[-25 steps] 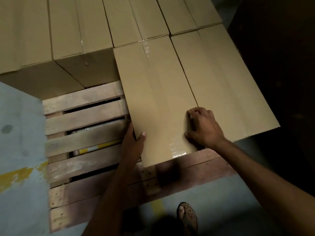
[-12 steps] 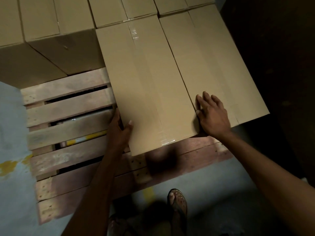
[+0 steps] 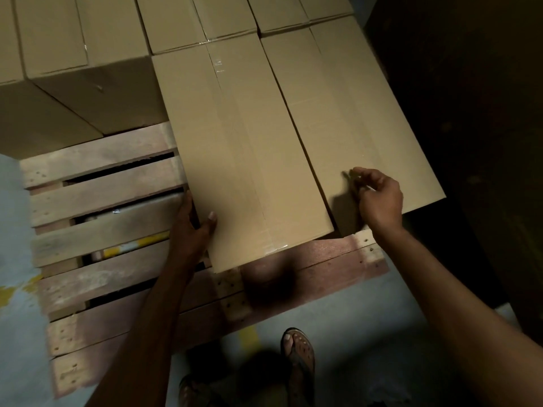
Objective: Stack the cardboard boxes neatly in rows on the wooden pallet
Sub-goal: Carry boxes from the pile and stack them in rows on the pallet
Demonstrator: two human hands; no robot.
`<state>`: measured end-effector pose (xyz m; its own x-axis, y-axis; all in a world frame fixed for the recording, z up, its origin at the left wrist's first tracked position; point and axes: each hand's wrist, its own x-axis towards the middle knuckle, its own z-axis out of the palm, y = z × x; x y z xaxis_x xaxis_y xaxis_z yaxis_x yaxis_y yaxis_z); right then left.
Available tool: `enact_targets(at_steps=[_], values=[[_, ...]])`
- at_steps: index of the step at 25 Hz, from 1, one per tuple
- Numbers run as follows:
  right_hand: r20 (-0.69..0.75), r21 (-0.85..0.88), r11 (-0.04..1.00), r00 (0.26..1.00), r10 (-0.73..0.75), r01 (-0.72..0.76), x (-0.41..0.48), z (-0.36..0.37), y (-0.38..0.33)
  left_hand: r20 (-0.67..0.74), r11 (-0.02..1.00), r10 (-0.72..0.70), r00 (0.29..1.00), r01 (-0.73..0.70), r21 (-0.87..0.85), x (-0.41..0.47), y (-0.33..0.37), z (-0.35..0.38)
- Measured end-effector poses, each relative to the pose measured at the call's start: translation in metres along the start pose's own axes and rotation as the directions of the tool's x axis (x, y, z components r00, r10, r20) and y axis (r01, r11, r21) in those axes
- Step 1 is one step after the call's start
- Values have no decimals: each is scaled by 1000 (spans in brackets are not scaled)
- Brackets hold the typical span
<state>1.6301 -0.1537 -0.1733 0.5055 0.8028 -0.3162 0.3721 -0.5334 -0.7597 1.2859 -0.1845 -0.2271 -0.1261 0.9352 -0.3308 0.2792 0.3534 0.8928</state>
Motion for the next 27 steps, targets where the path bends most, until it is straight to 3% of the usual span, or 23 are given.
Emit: enact_targets(at_steps=[4, 7, 10, 13, 24, 27], values=[[301, -353, 883, 931, -206, 309, -11, 4, 13, 13, 999, -9, 1000, 9, -40, -4, 8, -1], [484, -424, 810, 857, -176, 406, -18, -3, 16, 21, 1000, -16, 1000, 17, -19, -1, 8, -1], [685, -557, 536, 716, -136, 634, -24, -5, 27, 48, 999, -45, 998, 44, 23, 5, 8, -3], [652, -643, 334, 721, -234, 690, -19, -7, 37, 94, 1000, -14, 996, 12, 16, 3, 9, -7], [699, -586, 281, 650, -299, 760, -10, -13, 25, 203, 1000, -5, 979, 4, 1, 2, 14, -19], [694, -583, 341, 670, -263, 737, -11, -14, 22, 192, 1000, -1, 981, 0, 9, 1, 16, -16]])
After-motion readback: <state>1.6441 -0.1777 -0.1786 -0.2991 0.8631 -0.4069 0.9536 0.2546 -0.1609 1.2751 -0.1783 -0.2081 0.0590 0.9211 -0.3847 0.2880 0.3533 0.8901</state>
